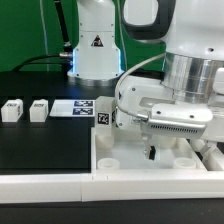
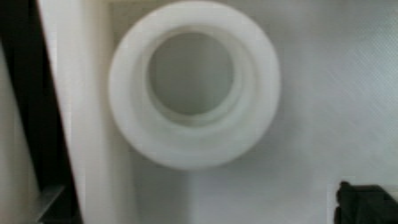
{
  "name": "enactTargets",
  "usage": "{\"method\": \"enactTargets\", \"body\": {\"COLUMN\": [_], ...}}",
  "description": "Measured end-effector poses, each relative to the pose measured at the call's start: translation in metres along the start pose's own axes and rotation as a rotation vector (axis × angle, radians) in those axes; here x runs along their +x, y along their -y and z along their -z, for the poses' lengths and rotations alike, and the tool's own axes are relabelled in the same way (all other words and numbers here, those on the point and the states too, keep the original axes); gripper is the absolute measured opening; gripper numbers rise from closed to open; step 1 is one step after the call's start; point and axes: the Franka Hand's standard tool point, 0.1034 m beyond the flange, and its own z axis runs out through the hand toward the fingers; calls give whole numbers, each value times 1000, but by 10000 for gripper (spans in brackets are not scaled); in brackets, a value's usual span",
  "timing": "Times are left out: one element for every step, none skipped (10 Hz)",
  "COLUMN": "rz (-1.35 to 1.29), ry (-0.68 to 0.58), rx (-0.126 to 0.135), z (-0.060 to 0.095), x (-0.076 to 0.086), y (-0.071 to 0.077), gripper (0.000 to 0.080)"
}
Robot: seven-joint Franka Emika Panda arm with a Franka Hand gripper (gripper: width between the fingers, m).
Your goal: Assemble square table
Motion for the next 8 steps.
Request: {"method": "enactTargets", "body": {"rz": [0, -1, -1, -10, -38, -52, -68, -82], "ry": [-1, -1, -1, 2, 27, 58, 88, 108], "rx": [0, 0, 0, 0, 20, 41, 49, 58], "z": [0, -1, -1, 2, 23, 52, 74, 89], "x": [0, 0, 0, -1, -9, -18, -25, -29], "y": [0, 0, 1, 0, -1, 4, 13, 25], "gripper": [648, 649, 649, 649, 649, 649, 649, 649]}}
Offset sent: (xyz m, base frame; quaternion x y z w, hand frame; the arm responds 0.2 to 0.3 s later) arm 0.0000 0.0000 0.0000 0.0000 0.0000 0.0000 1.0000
